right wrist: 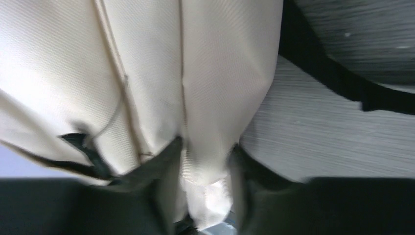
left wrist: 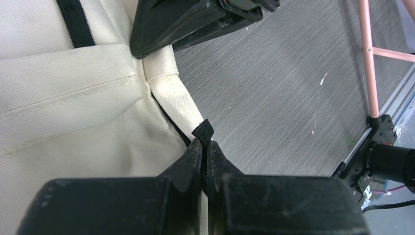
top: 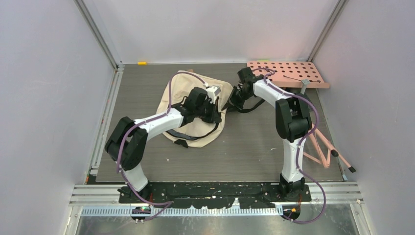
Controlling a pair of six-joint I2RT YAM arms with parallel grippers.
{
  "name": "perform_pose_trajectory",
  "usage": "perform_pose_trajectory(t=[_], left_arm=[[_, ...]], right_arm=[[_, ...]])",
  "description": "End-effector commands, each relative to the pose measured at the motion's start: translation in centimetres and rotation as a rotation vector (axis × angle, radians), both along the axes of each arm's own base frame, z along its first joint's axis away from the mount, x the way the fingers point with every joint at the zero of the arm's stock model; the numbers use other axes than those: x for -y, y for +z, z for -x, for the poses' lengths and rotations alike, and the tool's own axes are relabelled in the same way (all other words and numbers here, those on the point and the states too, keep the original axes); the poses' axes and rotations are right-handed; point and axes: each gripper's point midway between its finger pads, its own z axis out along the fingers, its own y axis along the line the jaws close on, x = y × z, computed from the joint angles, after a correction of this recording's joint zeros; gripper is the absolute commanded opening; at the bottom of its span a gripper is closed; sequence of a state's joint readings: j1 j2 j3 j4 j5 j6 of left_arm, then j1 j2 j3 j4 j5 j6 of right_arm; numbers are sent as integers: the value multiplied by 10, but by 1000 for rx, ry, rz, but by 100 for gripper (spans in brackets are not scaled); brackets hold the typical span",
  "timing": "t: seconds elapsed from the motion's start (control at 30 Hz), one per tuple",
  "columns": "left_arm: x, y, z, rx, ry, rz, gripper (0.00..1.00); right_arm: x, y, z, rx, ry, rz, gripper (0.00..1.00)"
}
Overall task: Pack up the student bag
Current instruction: Zip the student bag at the center of the board.
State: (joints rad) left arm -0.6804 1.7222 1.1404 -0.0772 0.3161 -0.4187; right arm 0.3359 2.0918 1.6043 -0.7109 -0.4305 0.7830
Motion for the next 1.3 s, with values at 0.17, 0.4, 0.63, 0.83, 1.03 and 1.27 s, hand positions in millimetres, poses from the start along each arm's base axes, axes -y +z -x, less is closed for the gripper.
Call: perform_pose_trajectory(t=[0.17, 0.4, 0.63, 0.83, 1.03, 1.27], left_arm=[[-17, -3, 26, 15, -111, -75, 0], [-39, -2, 45, 27, -128, -125, 0], [-64, -13, 64, 10, -143, -202, 0], [-78, -20, 75, -6, -140, -242, 0], [-78, -7, 68, 34, -126, -239, 0], [-47, 14, 40, 69, -132, -175, 0]], right_arm=[[24, -3, -52, 58, -219, -38, 1], [33, 0, -75, 97, -266, -17, 0], [36, 1, -88, 120, -297, 1, 1], [35, 15, -110, 181, -315, -14, 0], [45, 36, -145, 279, -358, -19, 1], [56, 52, -167, 346, -323, -8, 1]])
